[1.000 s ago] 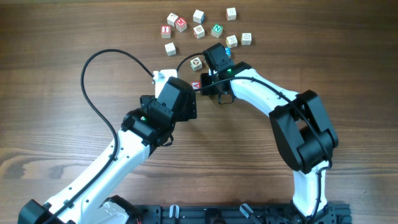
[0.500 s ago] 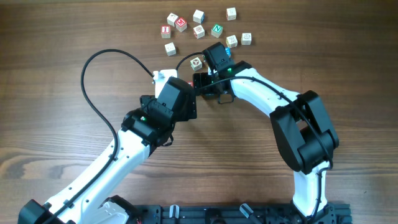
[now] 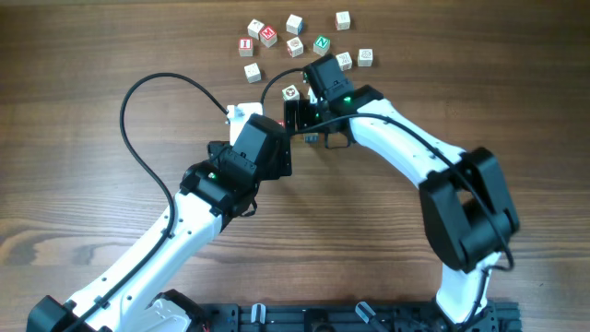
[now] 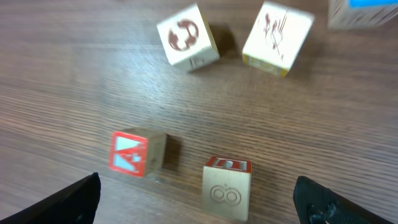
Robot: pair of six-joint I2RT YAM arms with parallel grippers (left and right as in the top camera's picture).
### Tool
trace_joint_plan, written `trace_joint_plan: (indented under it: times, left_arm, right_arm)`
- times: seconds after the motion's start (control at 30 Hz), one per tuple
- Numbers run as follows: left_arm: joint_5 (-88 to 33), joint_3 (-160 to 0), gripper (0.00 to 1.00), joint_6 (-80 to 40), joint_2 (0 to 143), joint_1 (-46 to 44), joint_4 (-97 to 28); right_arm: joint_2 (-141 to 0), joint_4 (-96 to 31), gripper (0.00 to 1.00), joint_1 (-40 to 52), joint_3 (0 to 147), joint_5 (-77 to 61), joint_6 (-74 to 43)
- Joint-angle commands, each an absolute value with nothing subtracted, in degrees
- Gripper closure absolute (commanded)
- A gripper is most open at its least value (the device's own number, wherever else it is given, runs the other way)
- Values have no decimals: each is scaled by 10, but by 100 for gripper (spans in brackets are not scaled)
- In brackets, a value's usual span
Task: Form a horizontal line
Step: 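Set the 8 block right of the red A block and release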
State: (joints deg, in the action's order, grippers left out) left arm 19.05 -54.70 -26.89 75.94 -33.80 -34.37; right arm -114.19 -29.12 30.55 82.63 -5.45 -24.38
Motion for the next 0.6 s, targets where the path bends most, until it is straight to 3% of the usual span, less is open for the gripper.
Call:
trace_joint_plan:
  times: [0.0, 0.57]
  left_arm:
    - [200, -545, 0, -272, 750, -339, -344]
    - [200, -545, 0, -272, 750, -339, -344]
  right_arm:
    - [-1116, -293, 0, 304, 837, -31, -246]
    - [-1116, -283, 1, 254, 837, -27, -269]
